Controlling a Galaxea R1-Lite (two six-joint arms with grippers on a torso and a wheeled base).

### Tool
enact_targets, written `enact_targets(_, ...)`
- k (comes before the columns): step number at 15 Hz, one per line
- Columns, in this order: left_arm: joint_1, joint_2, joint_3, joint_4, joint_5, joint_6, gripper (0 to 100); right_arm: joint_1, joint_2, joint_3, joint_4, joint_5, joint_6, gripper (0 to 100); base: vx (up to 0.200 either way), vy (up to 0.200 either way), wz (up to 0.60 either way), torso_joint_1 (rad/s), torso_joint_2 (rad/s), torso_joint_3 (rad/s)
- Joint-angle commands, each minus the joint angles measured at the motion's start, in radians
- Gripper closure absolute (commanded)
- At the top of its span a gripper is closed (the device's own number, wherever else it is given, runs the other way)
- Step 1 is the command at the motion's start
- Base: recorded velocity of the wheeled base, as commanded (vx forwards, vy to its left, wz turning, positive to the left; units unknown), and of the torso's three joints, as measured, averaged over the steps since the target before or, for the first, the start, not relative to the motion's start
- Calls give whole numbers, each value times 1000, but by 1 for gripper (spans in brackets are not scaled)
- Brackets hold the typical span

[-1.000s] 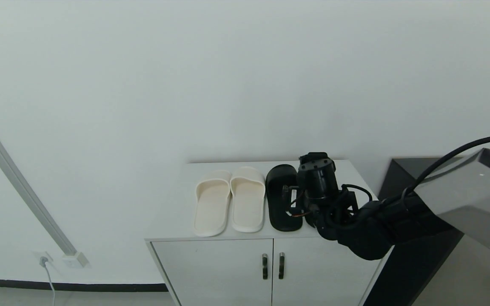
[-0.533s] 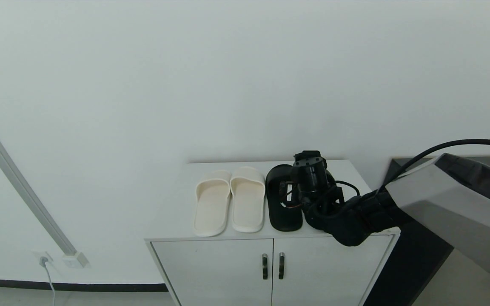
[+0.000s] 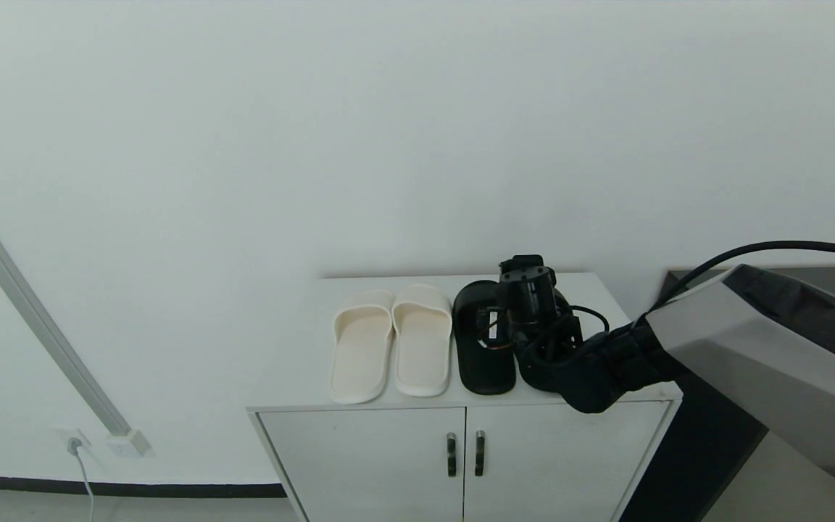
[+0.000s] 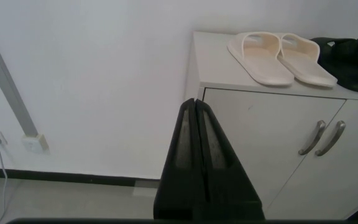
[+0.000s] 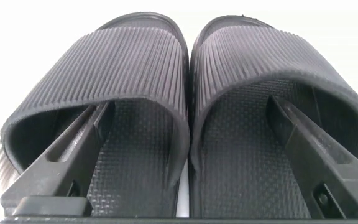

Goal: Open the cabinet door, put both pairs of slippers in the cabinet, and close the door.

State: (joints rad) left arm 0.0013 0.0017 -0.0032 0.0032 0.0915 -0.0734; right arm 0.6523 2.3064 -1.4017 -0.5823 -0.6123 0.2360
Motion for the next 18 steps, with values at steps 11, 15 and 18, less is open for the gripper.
enact_targets(11,0,0,0,0,1,0,100,-2,10,-10,-1,17,-10,100,0,0,0,0,0,0)
enact_targets(15,0,0,2,0,2,1,100,-2,-73,13,-1,13,-43,100,0,0,0,0,0,0)
enact_targets(18,0,0,2,0,1,0,100,23,-194,116,-2,20,-76,100,0,0,0,0,0,0)
